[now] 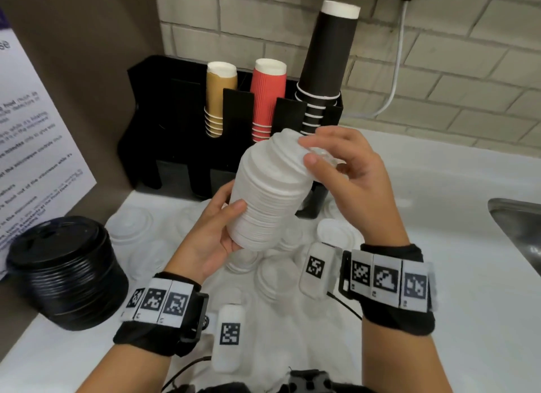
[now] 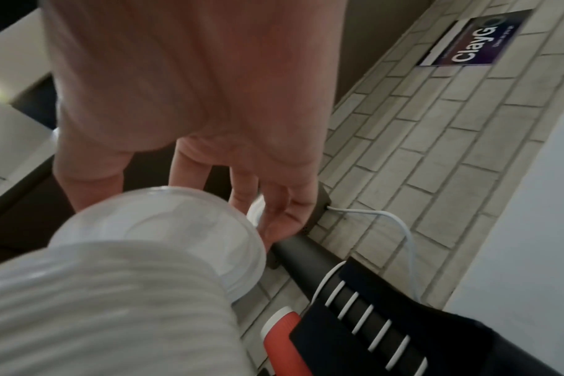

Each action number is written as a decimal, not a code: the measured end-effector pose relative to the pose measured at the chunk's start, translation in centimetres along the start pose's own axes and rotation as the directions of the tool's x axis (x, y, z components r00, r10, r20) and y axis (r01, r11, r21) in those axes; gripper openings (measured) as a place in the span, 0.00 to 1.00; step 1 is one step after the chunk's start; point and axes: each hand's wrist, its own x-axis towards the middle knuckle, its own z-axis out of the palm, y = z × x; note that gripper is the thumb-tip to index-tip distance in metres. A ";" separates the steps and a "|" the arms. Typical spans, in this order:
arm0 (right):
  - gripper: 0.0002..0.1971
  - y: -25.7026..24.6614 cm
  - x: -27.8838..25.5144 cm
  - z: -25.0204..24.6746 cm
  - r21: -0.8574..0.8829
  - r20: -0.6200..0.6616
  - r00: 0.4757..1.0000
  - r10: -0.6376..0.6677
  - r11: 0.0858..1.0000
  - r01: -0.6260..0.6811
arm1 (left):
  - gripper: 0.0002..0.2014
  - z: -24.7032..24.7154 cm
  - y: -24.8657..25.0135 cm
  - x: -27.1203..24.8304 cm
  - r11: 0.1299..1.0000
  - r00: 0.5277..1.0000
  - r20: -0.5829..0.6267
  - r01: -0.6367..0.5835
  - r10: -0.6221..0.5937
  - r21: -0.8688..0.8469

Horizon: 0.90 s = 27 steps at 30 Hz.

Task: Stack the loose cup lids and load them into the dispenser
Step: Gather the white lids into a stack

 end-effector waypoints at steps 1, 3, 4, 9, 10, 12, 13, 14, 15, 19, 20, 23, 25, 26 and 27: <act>0.10 -0.2 -0.1 0.4 -0.023 0.009 1.000 -0.010 1.000 0.010 | 0.51 -0.2 0.1 -0.2 1.000 1.000 -0.002 0.005 -0.005 0.002; 0.09 -0.8 -0.2 1.2 -0.043 0.021 0.999 -0.031 0.999 0.032 | 0.51 -0.5 0.3 -0.4 1.000 1.000 -0.004 0.013 -0.013 0.003; 0.10 -1.1 -0.3 1.6 -0.048 0.028 0.999 -0.041 0.998 0.042 | 0.49 -0.7 0.4 -0.5 1.000 1.000 -0.003 0.016 -0.016 0.006; 0.10 -2.5 -0.5 3.1 -0.081 0.060 0.996 -0.065 0.994 0.070 | 0.39 -1.4 1.0 -0.8 1.000 1.000 0.000 0.020 -0.020 0.010; 0.10 -2.7 -0.6 3.3 -0.086 0.060 0.996 -0.070 0.993 0.075 | 0.38 -1.5 1.1 -0.8 1.000 1.000 0.006 0.015 -0.015 0.009; 0.10 -3.0 -0.6 3.6 -0.101 0.055 0.994 -0.093 0.990 0.098 | 0.37 -1.7 1.4 -0.8 1.000 1.000 0.024 0.008 -0.008 0.003; 0.10 -3.1 -0.6 3.8 -0.108 0.054 0.994 -0.099 0.989 0.104 | 0.39 -1.8 1.5 -0.8 1.000 0.999 0.034 0.007 -0.007 -0.001; 0.11 -3.2 -0.6 3.9 -0.114 0.052 0.993 -0.102 0.988 0.107 | 0.41 -1.8 1.6 -0.8 1.000 0.999 0.045 0.005 -0.005 -0.005; 0.11 -3.3 -0.6 4.1 -0.121 0.049 0.993 -0.104 0.987 0.109 | 0.43 -1.9 1.7 -0.8 1.000 0.998 0.057 0.005 -0.005 -0.012; 0.11 -3.5 -0.6 4.7 -0.147 0.031 0.993 -0.110 0.983 0.114 | 0.41 -2.2 2.0 -0.7 0.998 0.997 0.071 0.033 -0.029 -0.053; 0.11 -3.5 -0.6 4.9 -0.149 0.024 0.993 -0.116 0.982 0.118 | 0.37 -2.3 2.1 -0.7 0.997 0.997 0.068 0.039 -0.035 -0.066; 0.15 -3.5 -0.8 5.4 -0.161 0.009 0.989 -0.146 0.976 0.145 | 0.27 -2.4 2.3 -0.7 0.994 0.997 0.057 0.052 -0.047 -0.092; 0.17 -3.3 -0.9 5.2 -0.102 -0.027 0.990 -0.138 0.986 0.135 | 0.26 -2.3 2.6 -0.8 0.994 0.998 0.050 0.054 -0.049 -0.100; 0.14 -3.1 -0.8 4.9 -0.027 -0.086 0.991 -0.104 0.994 0.102 | 0.26 -2.2 2.9 -0.8 0.992 0.998 0.046 0.050 -0.045 -0.112; 0.08 -2.7 -0.6 4.5 0.038 -0.168 0.984 -0.053 0.997 0.060 | 0.26 -2.1 3.3 -0.9 0.991 0.998 0.041 0.042 -0.037 -0.127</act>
